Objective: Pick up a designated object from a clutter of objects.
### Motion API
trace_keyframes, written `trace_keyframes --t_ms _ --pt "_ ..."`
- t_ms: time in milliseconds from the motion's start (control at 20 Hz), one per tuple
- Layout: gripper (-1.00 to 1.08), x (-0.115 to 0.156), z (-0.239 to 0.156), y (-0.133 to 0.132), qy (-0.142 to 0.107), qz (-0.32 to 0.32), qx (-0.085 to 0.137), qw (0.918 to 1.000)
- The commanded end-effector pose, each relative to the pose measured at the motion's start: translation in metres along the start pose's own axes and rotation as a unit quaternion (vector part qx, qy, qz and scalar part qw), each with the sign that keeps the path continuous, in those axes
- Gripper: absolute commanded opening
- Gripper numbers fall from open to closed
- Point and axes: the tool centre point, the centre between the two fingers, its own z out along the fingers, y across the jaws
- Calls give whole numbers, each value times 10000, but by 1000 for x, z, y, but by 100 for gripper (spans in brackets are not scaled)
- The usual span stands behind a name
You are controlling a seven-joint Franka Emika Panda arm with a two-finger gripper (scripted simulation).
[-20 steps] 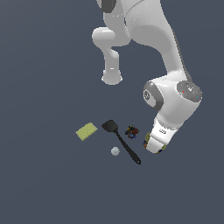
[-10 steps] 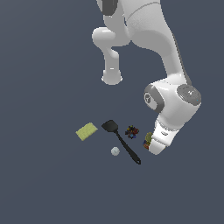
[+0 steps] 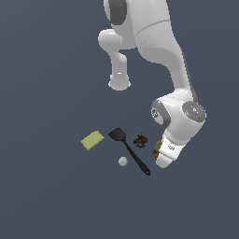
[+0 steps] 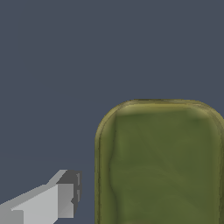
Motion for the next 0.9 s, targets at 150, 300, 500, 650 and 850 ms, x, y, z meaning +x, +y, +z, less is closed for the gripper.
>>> trace_keyframes --t_ms 150,300,500,650,850 --pt "-100 1 3 1 6 -1 -6 10000" --pt "-100 1 3 1 6 -1 -6 10000" --pt "-100 1 3 1 6 -1 -6 10000" --pt "-100 0 3 1 4 -1 -9 10000" --pt "-100 -3 -3 3 4 -1 -9 10000"
